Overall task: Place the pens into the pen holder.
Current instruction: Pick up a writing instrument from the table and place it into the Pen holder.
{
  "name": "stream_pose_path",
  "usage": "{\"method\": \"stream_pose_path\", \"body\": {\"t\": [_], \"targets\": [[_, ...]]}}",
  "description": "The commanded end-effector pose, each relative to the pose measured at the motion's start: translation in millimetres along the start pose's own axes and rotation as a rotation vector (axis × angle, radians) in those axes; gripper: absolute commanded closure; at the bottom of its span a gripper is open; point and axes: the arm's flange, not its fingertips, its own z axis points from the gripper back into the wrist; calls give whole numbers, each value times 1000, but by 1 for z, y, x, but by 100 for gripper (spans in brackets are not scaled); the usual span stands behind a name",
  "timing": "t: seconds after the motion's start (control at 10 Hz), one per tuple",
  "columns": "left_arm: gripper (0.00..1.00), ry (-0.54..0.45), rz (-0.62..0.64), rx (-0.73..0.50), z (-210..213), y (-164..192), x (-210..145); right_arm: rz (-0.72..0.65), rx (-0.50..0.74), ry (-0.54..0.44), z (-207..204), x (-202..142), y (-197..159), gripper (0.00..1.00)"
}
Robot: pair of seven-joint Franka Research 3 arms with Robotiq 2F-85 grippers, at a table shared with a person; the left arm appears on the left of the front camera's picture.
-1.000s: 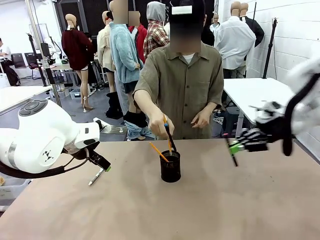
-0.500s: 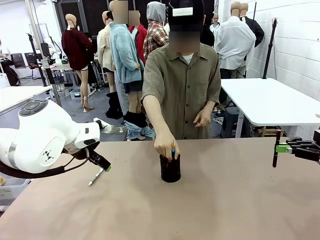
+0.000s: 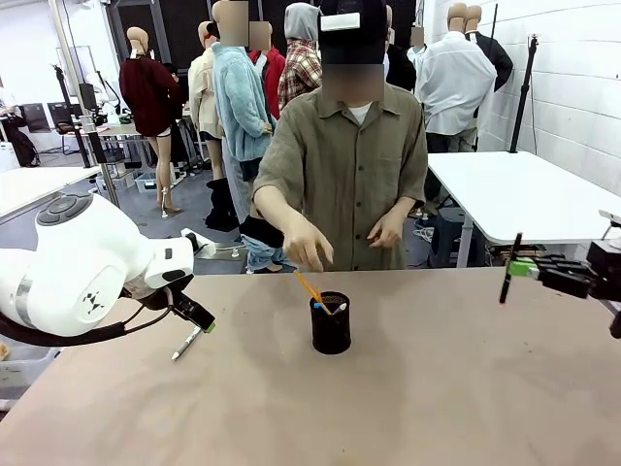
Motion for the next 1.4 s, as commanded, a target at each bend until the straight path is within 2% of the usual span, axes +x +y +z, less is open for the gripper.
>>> {"method": "stream_pose_path", "body": {"t": [0.0,0.1,0.3,0.5,0.8,0.9,1.0,1.1,1.3], "targets": [[0,-1,6,0,1,2,-1,28,-56,58,-60,32,22,100],[0,-1,6,0,1,2,-1,21,-98,94,-82,41,23,100],[0,-1,6,0,1,2,-1,53,-63,85,-124,46,14,100],[0,-1,6,0,1,2,-1,-7,-2,146,-171,38,-11,100],[0,-1,6,0,1,2,-1,-11,103,200,-233,26,-44,100],[0,-1,6,0,1,2,-1,-12,148,207,-244,23,-50,100],[0,-1,6,0,1,2,-1,-13,-13,247,-234,21,-49,100],[0,-1,6,0,1,2,-1,3,118,179,-239,19,-36,100],[0,-1,6,0,1,2,-1,3,118,179,-239,19,-36,100]]}}
